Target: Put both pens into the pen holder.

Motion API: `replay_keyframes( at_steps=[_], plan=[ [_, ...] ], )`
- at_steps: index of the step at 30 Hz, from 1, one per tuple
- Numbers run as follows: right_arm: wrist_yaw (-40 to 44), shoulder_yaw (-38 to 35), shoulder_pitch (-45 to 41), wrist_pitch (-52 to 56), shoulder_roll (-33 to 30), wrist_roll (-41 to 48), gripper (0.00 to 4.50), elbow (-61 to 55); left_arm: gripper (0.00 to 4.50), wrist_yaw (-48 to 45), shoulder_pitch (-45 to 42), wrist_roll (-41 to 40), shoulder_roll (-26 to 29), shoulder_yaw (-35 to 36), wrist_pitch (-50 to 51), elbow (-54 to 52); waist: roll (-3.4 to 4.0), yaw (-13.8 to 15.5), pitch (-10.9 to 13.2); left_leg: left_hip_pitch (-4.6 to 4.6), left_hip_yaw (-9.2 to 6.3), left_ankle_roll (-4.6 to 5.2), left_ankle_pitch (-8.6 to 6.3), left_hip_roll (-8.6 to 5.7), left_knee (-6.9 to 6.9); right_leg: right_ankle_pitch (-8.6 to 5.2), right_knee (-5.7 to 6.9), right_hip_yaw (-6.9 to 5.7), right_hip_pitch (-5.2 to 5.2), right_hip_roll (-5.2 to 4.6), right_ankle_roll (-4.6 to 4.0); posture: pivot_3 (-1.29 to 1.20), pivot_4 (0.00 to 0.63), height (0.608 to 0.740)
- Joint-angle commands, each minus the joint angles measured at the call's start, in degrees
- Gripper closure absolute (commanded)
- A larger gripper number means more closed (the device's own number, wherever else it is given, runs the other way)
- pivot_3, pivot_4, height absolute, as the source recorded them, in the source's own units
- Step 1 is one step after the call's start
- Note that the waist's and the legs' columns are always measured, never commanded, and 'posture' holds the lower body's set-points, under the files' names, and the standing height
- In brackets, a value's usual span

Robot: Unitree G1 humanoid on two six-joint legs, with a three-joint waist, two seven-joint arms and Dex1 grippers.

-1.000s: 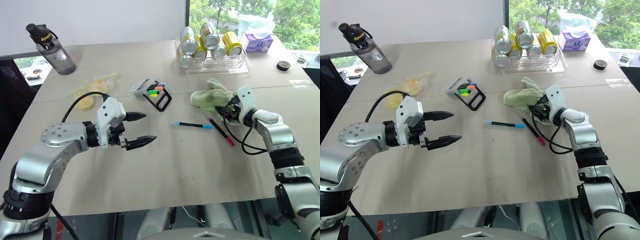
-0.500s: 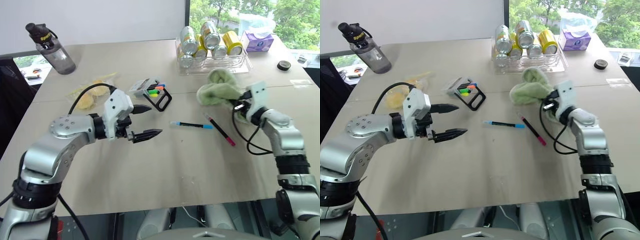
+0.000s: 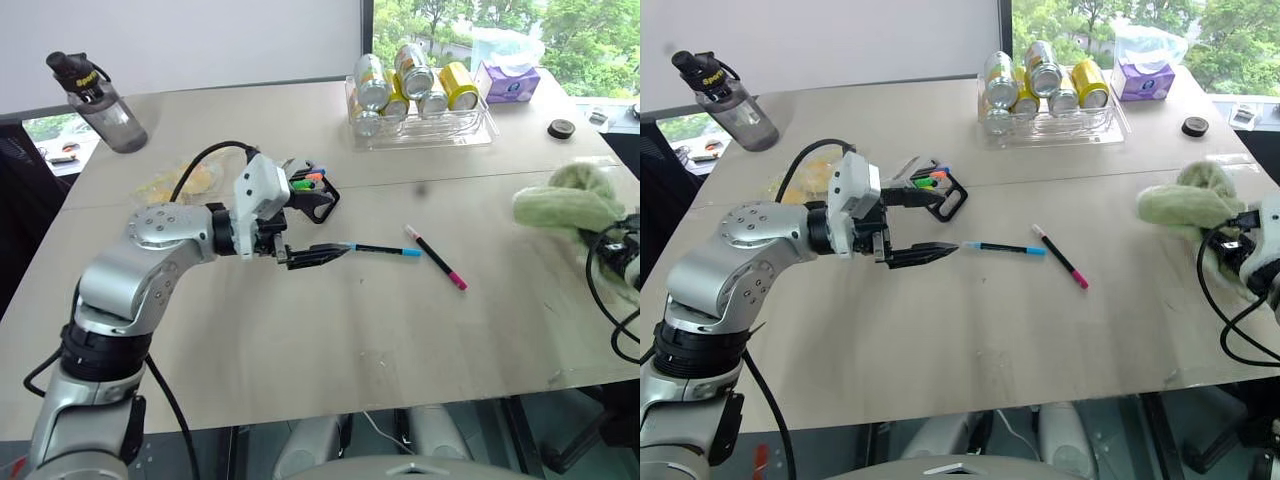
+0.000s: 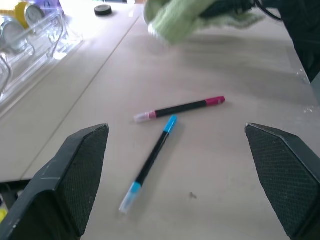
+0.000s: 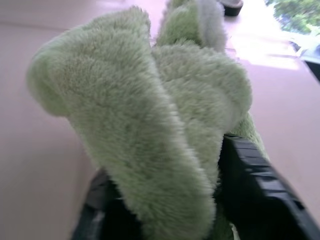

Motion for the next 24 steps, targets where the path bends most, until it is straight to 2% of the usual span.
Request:
replay_keyframes(
  at_steps=[1,2,10,13,15,18,21,24],
  plan=[
    [-0.1,-2.2,2.9,1.8,-3.6,-1.1,0.41,-4.7,0.00,-1.0,-0.8,0.3,-0.2,0.0,-1.2,0.0,0.01,0.2,0.0,0.00,0.01,0.00,0.00,0.00,0.01,0.00,0.03,0.00,0.00,-0.01,0.00,0.00,0.150,0.740],
    [0.5,-2.8,3.9,2.3,-4.5,-1.0,0.06,-5.2,0.00,-1.1,-0.7,0.4,-0.2,0.0,-1.2,-0.1,0.01,0.4,0.0,-0.01,0.01,0.00,0.00,0.00,0.04,0.00,0.03,0.00,0.01,-0.01,0.00,0.00,0.150,0.740],
    [10.0,-12.7,12.7,7.4,-14.6,1.6,0.06,-9.0,0.00,-0.8,-0.4,1.3,-0.6,0.9,-1.7,0.2,0.00,1.1,0.0,0.00,0.01,0.00,0.00,0.00,0.06,0.00,0.02,-0.02,0.04,0.00,0.00,0.00,0.150,0.740],
    [10.7,-13.2,7.7,9.7,-15.8,5.7,0.06,-11.2,0.00,-1.2,0.1,1.6,-0.2,1.4,-2.1,0.6,-0.02,0.7,0.0,0.03,0.07,0.00,0.00,0.01,0.07,0.00,0.03,0.02,0.05,0.00,0.00,0.00,0.150,0.740],
    [8.8,-9.1,-0.9,13.1,-13.2,11.5,0.06,-14.4,0.00,-1.4,0.3,1.8,-0.2,1.3,-2.5,1.1,-0.07,0.1,0.0,0.13,0.22,0.00,0.00,0.01,0.07,0.00,0.07,0.15,0.10,0.01,0.01,0.00,0.150,0.740],
    [5.9,1.8,-8.9,17.1,-7.1,15.3,0.06,-20.3,0.00,-1.6,0.4,2.5,-0.5,0.8,-3.1,1.5,-0.44,-0.2,0.1,0.42,0.66,-0.01,-0.01,0.22,0.02,0.06,0.18,0.20,0.14,0.01,-0.02,0.00,0.150,0.740],
    [2.0,9.0,-12.0,20.3,0.5,18.1,0.06,-24.4,0.00,-1.1,0.8,2.5,-0.3,1.5,-2.9,0.9,-0.67,0.5,0.1,0.31,0.47,-0.10,0.01,0.39,0.02,0.13,0.13,-0.05,0.10,0.10,-0.14,0.00,0.150,0.740],
    [-1.6,14.8,-10.8,21.9,5.3,17.2,0.06,-26.9,0.00,-0.6,2.4,2.1,0.6,3.2,-2.6,-0.1,-0.65,1.4,0.1,0.07,0.42,-0.09,0.00,0.35,0.04,0.14,0.00,-0.12,-0.04,0.04,-0.15,0.00,0.150,0.740]
  ],
)
